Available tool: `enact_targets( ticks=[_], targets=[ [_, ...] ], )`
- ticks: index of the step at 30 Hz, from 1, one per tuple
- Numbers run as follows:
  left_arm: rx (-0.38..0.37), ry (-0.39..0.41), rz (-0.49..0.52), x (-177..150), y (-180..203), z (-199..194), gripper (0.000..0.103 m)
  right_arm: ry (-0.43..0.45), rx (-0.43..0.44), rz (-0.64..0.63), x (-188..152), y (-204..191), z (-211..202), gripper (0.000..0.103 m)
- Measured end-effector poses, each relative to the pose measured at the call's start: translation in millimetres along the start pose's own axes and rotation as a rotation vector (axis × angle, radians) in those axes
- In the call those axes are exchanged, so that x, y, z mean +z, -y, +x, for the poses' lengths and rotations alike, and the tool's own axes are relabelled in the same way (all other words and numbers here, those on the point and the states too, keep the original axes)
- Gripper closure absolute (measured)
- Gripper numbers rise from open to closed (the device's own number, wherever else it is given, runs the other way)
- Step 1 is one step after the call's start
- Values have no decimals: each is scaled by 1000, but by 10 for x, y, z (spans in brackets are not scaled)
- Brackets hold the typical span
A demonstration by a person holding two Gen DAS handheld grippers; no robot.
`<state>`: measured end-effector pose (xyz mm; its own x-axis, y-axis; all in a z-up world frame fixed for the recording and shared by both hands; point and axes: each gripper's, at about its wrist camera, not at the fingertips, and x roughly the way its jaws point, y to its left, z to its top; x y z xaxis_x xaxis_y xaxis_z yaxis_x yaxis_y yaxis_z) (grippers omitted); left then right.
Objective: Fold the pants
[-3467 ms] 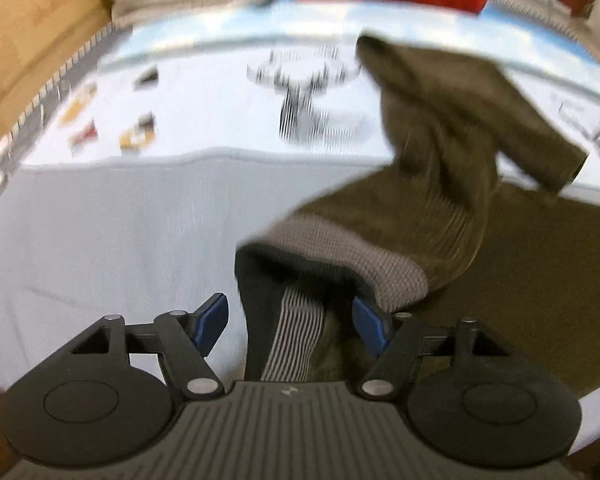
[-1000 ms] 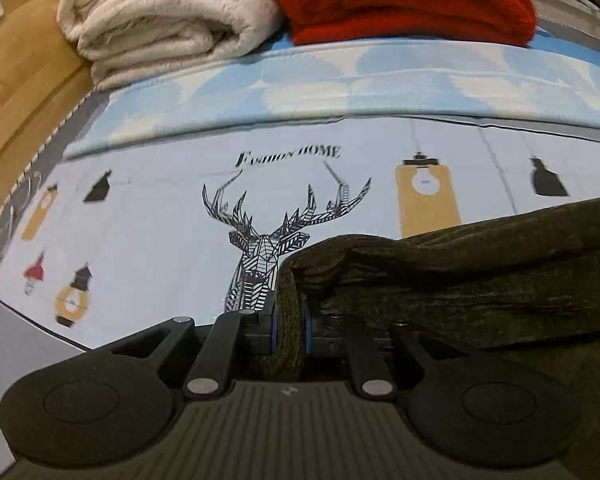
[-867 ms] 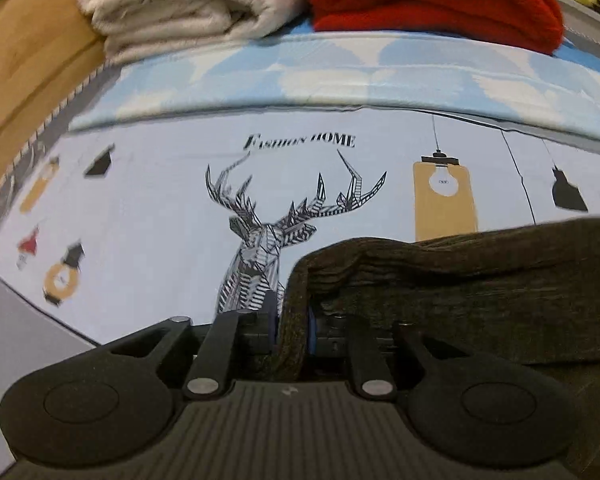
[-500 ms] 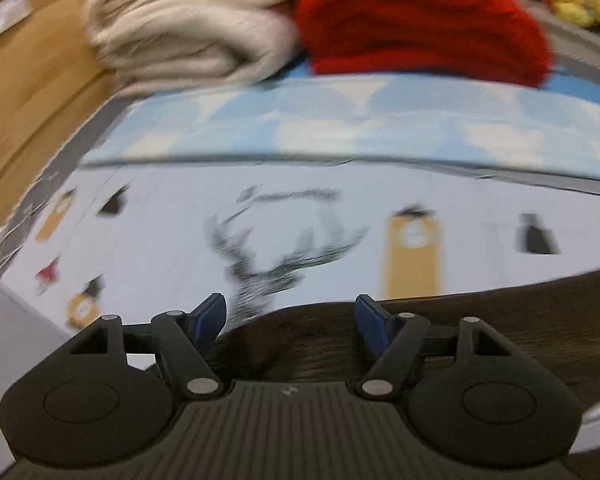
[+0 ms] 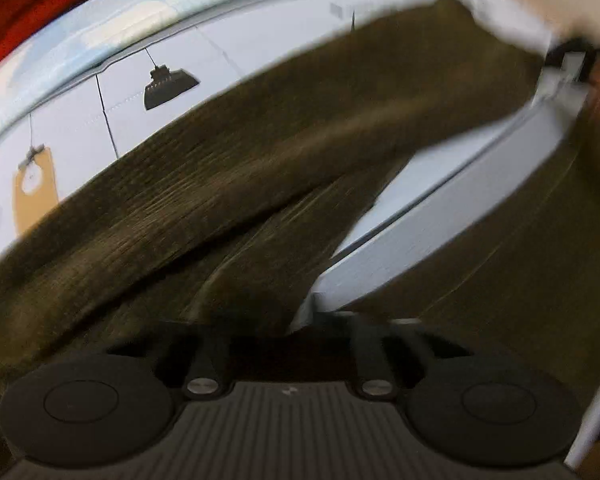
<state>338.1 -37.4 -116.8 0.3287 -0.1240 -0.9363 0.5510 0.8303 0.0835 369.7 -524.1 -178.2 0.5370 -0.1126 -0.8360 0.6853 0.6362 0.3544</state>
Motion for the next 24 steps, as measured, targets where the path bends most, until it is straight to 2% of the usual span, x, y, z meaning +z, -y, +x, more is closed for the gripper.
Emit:
enact_targets(
  ticks=[2,4,5,6,7,9,11,12,13,14,16,18,19,20,21,22,23,24],
  targets=[
    [37,13,37,13,39,-2,103,50,88,17,122,-15,-169,101],
    [23,47,8,52,1,-87,103,155,188,15,294,-87,-503,102],
    [3,77,0,70,-17,-149,103,189,217,29,365,-87,-641,102],
    [-19,100,-2,77,-21,-201,103,221,202,33,403,-68,-734,102],
    [-44,121,-2,97,-55,-265,103,243,140,31,414,-33,-777,102],
    [-83,124,17,93,-32,-304,103,250,-72,60,406,154,-724,102],
    [-92,66,86,28,56,-211,103,169,-290,117,366,429,-523,101],
    [-88,36,111,-3,81,-158,103,105,-361,140,345,551,-414,98],
    [-93,18,123,-39,97,-121,103,52,-393,172,327,665,-331,97],
    [-106,20,111,-41,84,-121,103,42,-374,216,322,748,-318,96],
    [-125,39,48,-12,-14,-216,100,60,-353,206,375,698,-361,90],
    [-132,102,-64,20,-281,-378,92,133,-363,128,406,523,-440,50],
    [-111,133,-128,33,-442,-455,82,178,-372,85,400,413,-478,44],
    [-79,158,-195,27,-594,-525,66,203,-369,57,385,340,-486,43],
    [-25,182,-281,4,-785,-592,55,212,-353,39,392,290,-487,43],
    [40,194,-355,-4,-956,-620,37,210,-326,26,398,248,-480,43],
    [147,203,-449,-74,-1167,-677,25,199,-285,13,380,176,-450,43],
    [243,198,-513,-112,-1338,-701,22,185,-256,4,376,117,-422,43]
  ],
)
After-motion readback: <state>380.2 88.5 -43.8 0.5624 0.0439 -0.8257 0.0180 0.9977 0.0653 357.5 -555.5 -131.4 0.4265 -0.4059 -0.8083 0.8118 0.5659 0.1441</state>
